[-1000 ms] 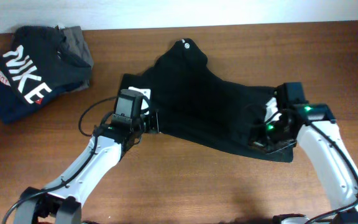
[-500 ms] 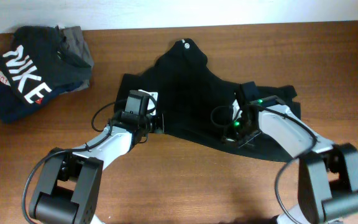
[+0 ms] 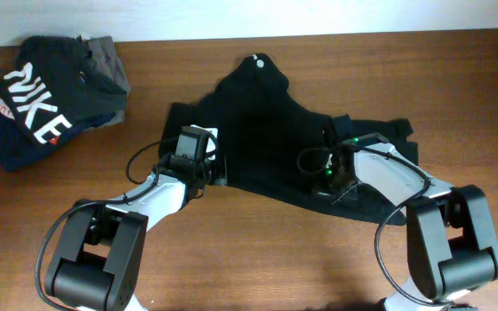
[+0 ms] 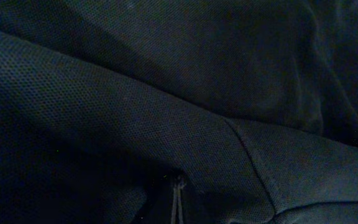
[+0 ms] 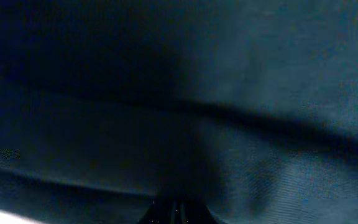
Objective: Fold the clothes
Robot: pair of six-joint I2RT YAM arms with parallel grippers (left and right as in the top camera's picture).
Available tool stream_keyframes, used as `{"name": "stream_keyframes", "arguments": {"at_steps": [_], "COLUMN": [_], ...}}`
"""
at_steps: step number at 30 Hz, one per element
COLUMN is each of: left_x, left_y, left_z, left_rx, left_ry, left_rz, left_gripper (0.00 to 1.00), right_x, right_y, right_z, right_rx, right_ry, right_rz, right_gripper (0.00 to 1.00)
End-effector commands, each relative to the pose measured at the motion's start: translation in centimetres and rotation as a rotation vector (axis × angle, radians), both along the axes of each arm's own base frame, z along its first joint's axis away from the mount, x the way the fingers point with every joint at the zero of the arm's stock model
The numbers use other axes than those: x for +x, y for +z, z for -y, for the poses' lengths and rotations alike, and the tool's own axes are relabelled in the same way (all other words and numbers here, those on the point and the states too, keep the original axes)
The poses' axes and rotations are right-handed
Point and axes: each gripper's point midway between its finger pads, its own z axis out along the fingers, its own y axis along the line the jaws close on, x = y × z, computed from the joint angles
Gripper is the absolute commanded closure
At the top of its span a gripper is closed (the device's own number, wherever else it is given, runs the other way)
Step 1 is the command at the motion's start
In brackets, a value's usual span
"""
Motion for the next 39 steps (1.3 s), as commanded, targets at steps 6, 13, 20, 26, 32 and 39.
{"name": "stream_keyframes", "arguments": {"at_steps": [6, 13, 20, 26, 32, 39], "left_x": [0.5, 0.5, 0.6, 0.7, 0.7, 0.7], "left_y": [-0.1, -0.1, -0.2, -0.3, -0.3, -0.3], "left_z": [-0.2, -0.2, -0.4, -0.8, -0.9, -0.9], "left_rx": [0.015, 0.015, 0.028, 0.044, 0.041, 0.041], "left_ry": [0.004, 0.004, 0.013, 0.031, 0.046, 0.046], "left_rz": [0.006, 0.007, 0.01, 0.014, 0.009, 0.01], "left_gripper": [0.99, 0.96, 0.95, 0.95, 0.95, 0.94], "right_x": [0.9, 1.7, 1.4, 0.5, 0.3, 0.4], "right_y": [-0.7, -0.5, 0.2, 1.5, 2.1, 1.8], "right_z": [6.4, 10.6, 13.0, 14.8, 16.9, 18.7], "right_rx": [-0.134, -0.295, -0.437, -0.548, -0.558, -0.512], "right_ry": [-0.138, -0.153, -0.2, -0.19, -0.253, -0.342], "right_rz": [0.001, 0.045, 0.044, 0.005, -0.018, -0.011], "right_gripper": [0.96, 0.96, 0.96, 0.96, 0.92, 0.92]}}
